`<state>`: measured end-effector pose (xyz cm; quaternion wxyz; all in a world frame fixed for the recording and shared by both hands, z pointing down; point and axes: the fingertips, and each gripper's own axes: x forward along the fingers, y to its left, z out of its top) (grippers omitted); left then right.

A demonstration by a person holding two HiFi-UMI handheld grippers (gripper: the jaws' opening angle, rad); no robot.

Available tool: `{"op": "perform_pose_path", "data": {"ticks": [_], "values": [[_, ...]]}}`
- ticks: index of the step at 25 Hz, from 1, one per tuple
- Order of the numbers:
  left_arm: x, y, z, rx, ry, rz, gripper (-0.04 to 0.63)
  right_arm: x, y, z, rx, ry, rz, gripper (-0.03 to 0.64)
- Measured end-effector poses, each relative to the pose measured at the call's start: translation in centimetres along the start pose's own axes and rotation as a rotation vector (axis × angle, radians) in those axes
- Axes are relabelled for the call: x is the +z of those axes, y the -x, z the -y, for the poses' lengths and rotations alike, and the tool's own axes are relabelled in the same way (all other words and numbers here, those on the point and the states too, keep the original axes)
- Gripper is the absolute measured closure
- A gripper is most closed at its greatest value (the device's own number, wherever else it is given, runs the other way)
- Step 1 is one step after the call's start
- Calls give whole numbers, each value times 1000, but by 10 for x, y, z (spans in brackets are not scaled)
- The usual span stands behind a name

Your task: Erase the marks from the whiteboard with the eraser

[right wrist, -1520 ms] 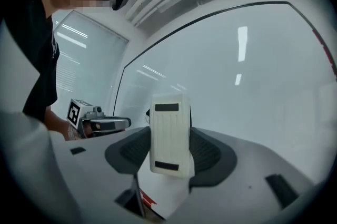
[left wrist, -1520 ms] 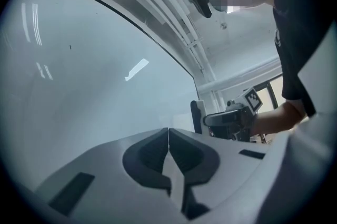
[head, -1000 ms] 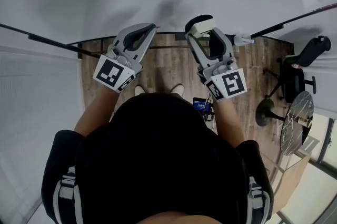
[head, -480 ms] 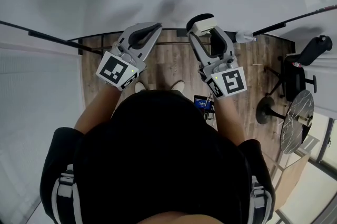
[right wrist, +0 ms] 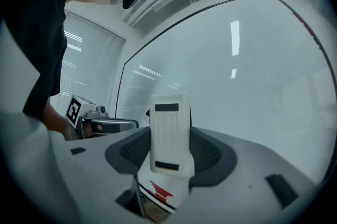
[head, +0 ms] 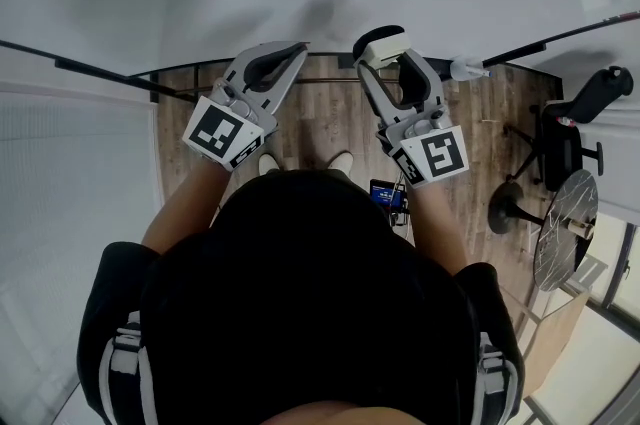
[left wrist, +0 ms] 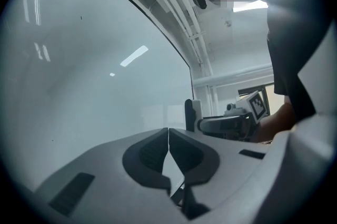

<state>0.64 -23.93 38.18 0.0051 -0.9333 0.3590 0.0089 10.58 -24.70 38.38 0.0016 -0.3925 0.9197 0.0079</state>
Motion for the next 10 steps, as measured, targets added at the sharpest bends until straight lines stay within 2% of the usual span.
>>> {"op": "perform_pose_path", "data": {"ticks": [10], "values": [[-3, 4, -1, 8, 10, -3, 589, -4, -4, -1, -3, -24, 1, 387]]}}
